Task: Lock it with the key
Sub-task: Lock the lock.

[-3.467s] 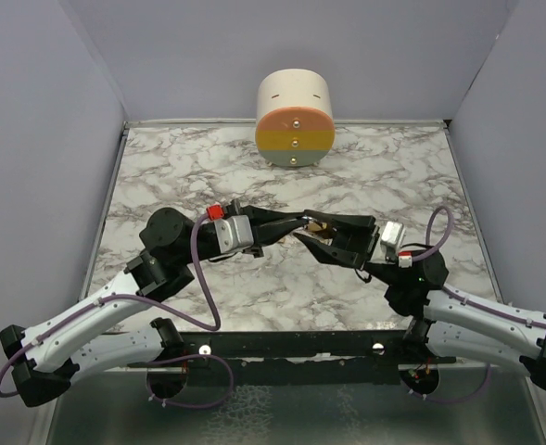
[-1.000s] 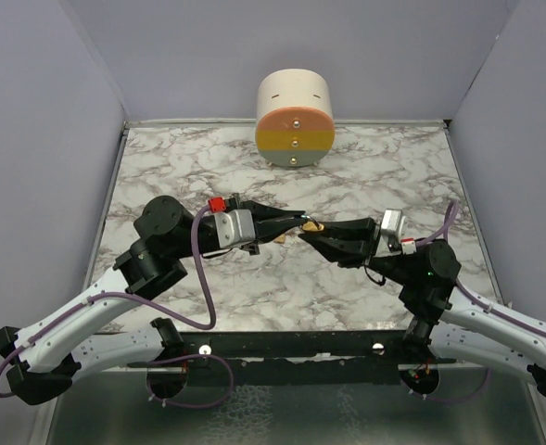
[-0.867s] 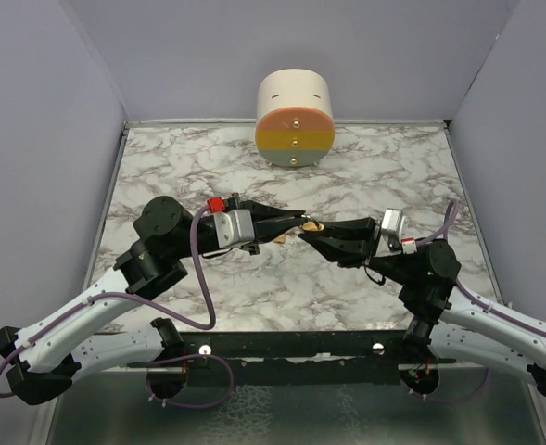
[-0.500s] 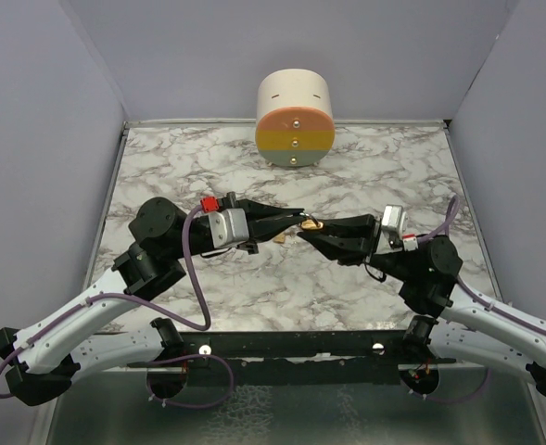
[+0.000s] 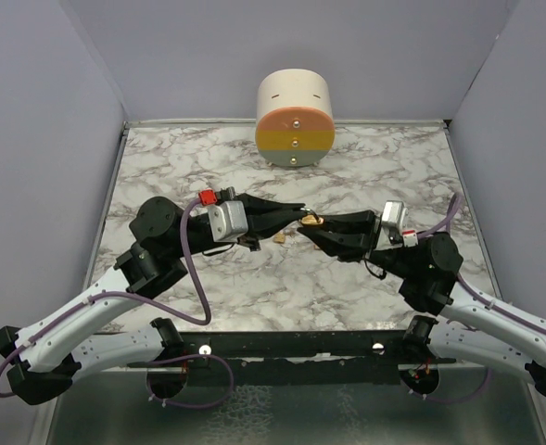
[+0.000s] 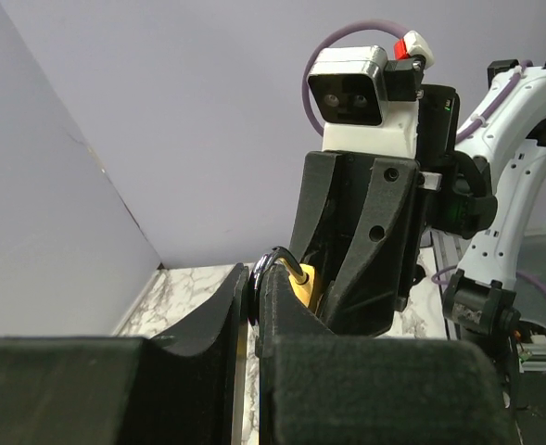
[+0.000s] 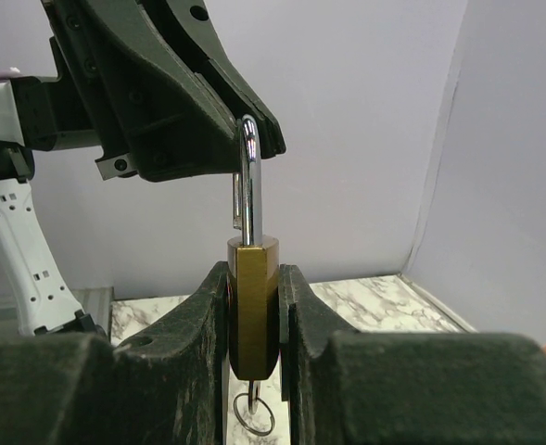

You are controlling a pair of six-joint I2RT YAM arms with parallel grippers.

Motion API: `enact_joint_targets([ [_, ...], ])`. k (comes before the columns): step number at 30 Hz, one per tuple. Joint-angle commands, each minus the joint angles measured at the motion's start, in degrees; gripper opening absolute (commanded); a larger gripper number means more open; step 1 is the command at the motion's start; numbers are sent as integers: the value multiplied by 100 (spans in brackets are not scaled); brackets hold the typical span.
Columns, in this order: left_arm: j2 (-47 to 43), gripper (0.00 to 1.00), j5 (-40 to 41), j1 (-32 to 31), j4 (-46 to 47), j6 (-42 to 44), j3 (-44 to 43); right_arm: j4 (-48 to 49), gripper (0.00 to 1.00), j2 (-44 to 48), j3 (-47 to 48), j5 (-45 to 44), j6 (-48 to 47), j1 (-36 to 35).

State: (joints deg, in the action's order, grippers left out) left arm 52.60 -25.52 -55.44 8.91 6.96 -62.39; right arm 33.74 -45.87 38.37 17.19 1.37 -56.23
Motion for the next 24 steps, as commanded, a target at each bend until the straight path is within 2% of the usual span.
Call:
enact_joint_targets([
  [1, 506, 0, 57, -28, -665, -314, 236, 517, 2, -48, 490, 430, -94, -102],
  [15, 417, 0, 196, -28, -612, -444, 632, 579, 2, -287, 983, 814, 13, -108],
  [24, 386, 0, 368, -29, -568, -335, 688, 501, 2, -296, 1078, 1428, 298, -107],
])
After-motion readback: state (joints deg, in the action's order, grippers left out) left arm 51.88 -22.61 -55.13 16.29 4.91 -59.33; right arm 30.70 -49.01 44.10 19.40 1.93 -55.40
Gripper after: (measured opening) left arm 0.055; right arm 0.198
